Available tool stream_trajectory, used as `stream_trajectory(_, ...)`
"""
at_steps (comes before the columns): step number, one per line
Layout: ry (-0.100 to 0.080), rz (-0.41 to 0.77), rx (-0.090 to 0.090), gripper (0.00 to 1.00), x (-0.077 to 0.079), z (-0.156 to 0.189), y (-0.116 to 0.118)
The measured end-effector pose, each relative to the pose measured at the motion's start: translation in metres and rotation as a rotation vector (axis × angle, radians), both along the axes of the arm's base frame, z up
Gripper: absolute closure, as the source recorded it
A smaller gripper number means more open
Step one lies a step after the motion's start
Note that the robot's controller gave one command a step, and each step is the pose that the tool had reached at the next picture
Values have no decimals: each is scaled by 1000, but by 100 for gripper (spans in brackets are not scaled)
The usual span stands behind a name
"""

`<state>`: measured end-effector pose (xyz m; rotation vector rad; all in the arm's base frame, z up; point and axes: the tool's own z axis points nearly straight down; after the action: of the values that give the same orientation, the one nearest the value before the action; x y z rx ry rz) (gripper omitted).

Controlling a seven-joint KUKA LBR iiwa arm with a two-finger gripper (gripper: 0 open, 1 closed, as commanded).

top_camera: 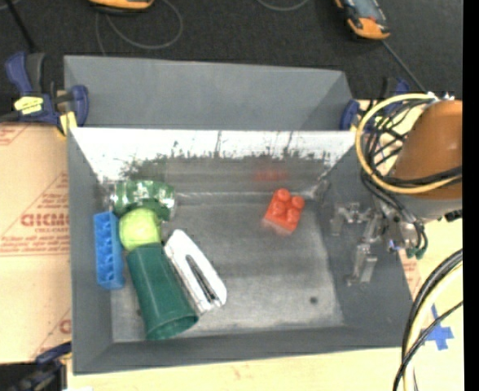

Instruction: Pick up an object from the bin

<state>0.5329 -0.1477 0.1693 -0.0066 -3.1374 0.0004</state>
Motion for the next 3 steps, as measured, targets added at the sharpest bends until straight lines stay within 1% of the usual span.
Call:
stream_trajectory(1,-3,1,-1,0,0,2,0)
stream_trajectory(2,-6,55,-1,0,-15,11,-1)
stream_trajectory(3,-10,78,-4,0,3,-3,37)
